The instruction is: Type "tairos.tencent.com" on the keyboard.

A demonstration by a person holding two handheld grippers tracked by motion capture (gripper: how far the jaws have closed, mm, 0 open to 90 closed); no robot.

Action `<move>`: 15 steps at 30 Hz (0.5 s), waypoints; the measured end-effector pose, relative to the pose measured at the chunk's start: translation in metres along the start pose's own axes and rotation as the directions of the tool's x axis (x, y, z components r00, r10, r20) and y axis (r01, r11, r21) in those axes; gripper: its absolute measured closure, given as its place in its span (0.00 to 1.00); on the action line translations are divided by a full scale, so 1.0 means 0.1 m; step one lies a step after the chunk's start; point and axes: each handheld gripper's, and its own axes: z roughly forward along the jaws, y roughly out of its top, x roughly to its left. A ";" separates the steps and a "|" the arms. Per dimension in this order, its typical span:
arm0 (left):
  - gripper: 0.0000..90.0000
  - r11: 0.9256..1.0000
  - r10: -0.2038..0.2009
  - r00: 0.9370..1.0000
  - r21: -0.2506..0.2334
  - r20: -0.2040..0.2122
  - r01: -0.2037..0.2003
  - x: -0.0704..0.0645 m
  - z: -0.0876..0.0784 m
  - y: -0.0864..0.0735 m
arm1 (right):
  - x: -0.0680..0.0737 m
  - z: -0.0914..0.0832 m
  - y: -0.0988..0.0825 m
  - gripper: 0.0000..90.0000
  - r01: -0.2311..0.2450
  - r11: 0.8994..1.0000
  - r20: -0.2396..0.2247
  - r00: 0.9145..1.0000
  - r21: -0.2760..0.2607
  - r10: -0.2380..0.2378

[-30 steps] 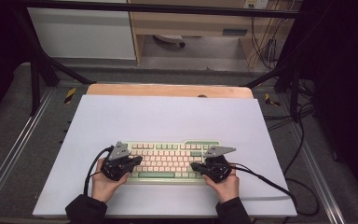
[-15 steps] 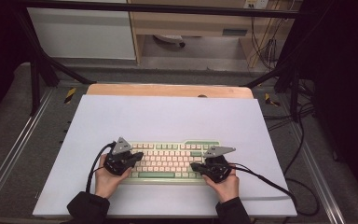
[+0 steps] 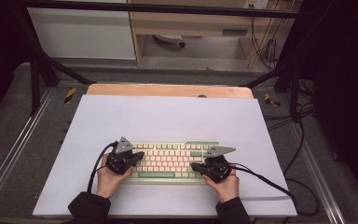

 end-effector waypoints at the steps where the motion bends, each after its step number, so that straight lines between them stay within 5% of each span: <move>1: 1.00 1.000 0.001 1.000 0.001 -0.001 -0.001 0.00 0.00 0.00 | 0.00 0.00 0.00 1.00 0.000 1.000 0.000 1.000 0.000 0.000; 15: 1.00 1.000 0.005 1.000 0.008 0.003 -0.005 0.01 0.04 -0.04 | 0.00 0.00 0.00 1.00 0.003 1.000 -0.001 1.000 0.000 -0.003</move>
